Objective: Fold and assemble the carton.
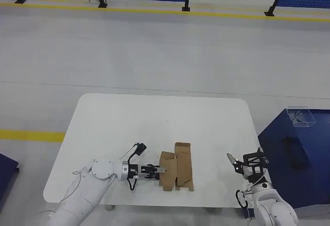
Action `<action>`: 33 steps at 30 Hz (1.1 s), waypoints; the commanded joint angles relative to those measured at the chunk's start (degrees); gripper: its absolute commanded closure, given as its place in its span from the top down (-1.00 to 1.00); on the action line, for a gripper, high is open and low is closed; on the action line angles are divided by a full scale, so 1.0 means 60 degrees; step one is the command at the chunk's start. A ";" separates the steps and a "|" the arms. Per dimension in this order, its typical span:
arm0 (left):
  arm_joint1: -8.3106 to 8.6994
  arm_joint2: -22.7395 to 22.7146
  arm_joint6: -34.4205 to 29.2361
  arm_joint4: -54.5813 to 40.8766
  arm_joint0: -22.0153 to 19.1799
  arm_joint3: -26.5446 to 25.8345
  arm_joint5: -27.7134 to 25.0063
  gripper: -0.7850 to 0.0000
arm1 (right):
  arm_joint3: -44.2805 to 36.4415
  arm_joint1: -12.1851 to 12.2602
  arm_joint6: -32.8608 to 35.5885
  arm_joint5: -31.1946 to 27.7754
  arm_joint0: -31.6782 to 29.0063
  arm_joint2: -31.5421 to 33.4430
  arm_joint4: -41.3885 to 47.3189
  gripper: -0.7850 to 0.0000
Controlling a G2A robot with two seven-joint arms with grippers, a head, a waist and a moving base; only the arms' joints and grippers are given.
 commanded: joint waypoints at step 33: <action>0.0455 -0.1509 -0.1385 -0.2027 0.0581 -0.0916 -0.1238 -1.00 | -0.0258 0.0106 0.3451 -0.3488 0.0398 0.0965 0.5919 1.00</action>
